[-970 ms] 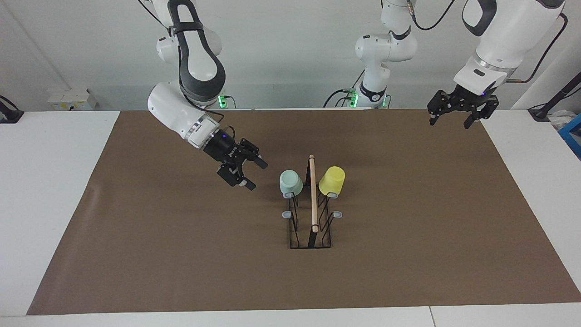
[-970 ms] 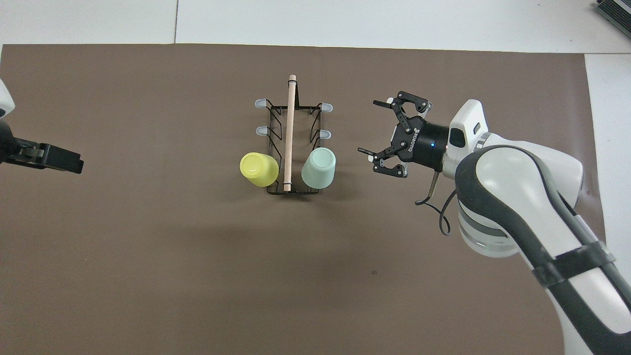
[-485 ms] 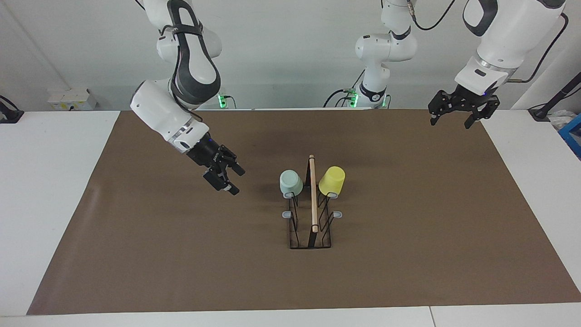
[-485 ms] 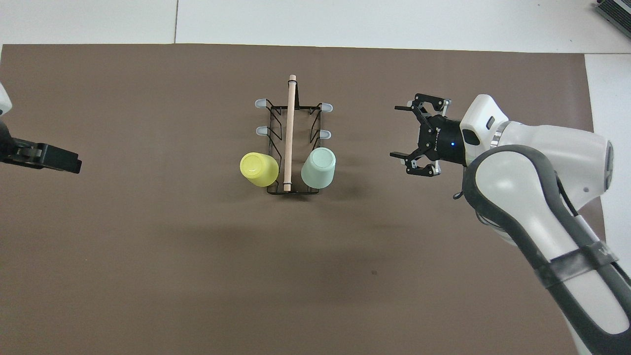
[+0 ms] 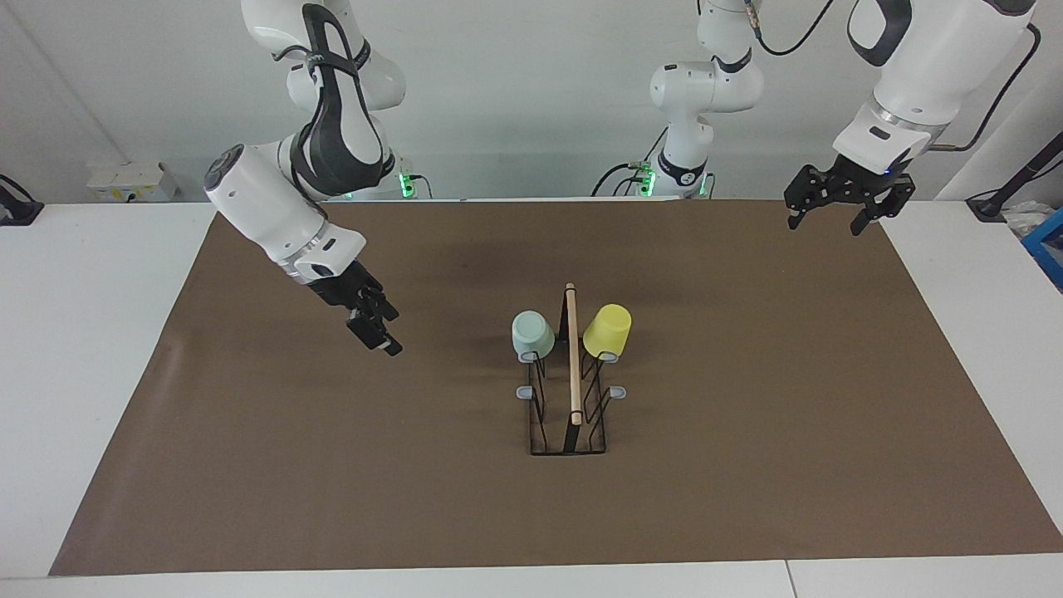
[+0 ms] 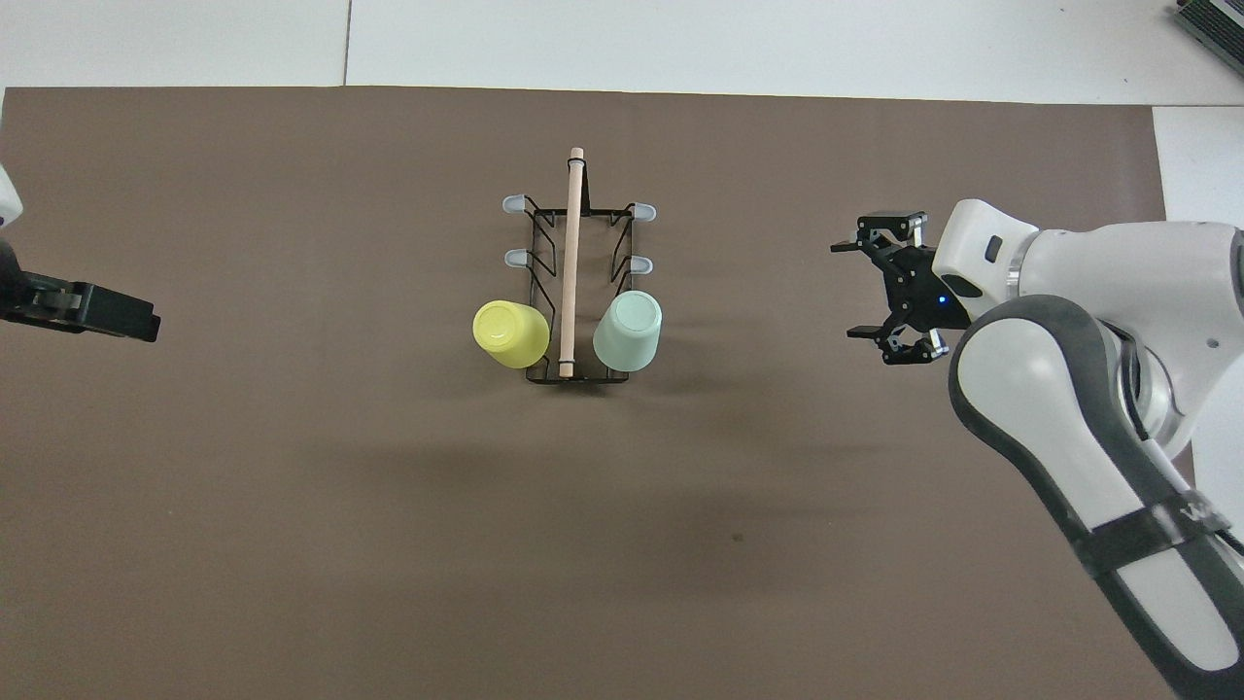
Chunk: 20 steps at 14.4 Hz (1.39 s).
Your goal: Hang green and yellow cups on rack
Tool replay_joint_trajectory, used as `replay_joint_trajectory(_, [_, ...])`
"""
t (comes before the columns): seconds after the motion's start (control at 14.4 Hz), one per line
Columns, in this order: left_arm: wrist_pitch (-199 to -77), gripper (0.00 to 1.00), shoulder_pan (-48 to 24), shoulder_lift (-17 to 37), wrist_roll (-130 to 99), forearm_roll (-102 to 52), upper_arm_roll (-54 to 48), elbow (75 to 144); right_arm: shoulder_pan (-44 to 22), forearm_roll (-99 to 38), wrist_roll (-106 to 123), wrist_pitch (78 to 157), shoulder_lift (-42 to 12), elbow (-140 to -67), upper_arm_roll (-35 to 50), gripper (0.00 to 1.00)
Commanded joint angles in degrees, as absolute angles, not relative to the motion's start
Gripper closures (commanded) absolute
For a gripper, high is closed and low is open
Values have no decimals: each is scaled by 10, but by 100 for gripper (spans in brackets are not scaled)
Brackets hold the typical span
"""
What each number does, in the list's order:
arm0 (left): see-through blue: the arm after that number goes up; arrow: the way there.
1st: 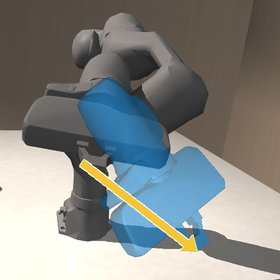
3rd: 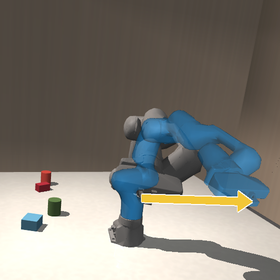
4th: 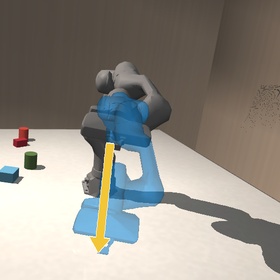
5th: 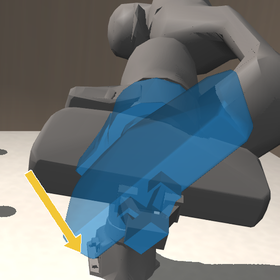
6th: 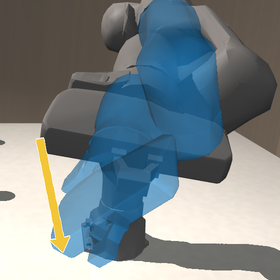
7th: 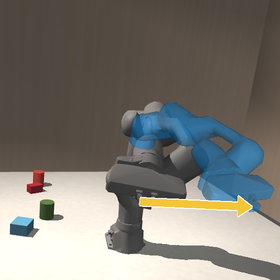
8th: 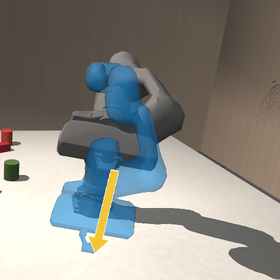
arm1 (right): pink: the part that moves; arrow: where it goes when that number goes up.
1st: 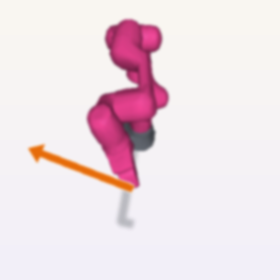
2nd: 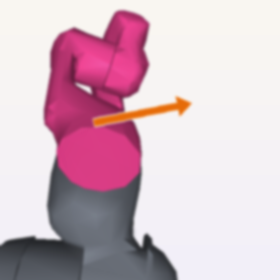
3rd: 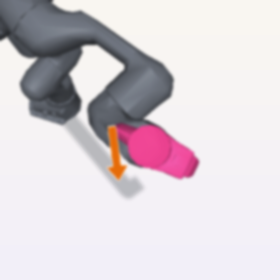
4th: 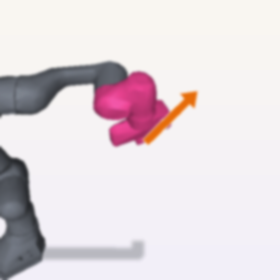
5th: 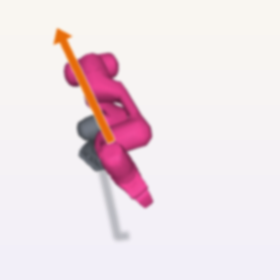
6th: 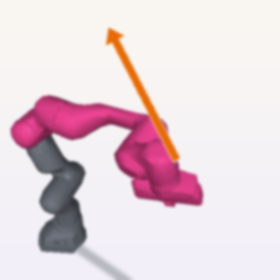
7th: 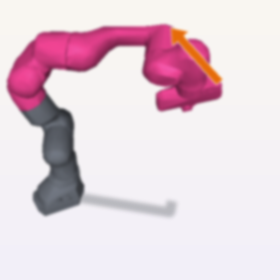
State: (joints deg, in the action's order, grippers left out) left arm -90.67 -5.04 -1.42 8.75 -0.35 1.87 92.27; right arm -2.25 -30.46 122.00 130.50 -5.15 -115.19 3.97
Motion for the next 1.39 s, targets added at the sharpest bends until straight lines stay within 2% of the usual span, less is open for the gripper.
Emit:
replay_joint_trajectory(0.0, [-899, 0, -54, -21, 91, -7, 23, 923, -1, -217, 1204, 1253, -32, -1143, 45, 0])
replay_joint_trajectory(0.62, [-900, 0, -53, -21, 91, -7, 23, 923, 33, -18, 1174, 1119, 3, -1099, 45, 0])
replay_joint_trajectory(0.9, [-899, 0, -53, -21, 91, -7, 23, 923, 36, -14, 1029, 1078, 34, -1098, 47, 0])
replay_joint_trajectory(1.32, [-900, 0, -54, -21, 91, -7, 23, 923, 25, -14, 737, 1056, 48, -1095, 54, 0])
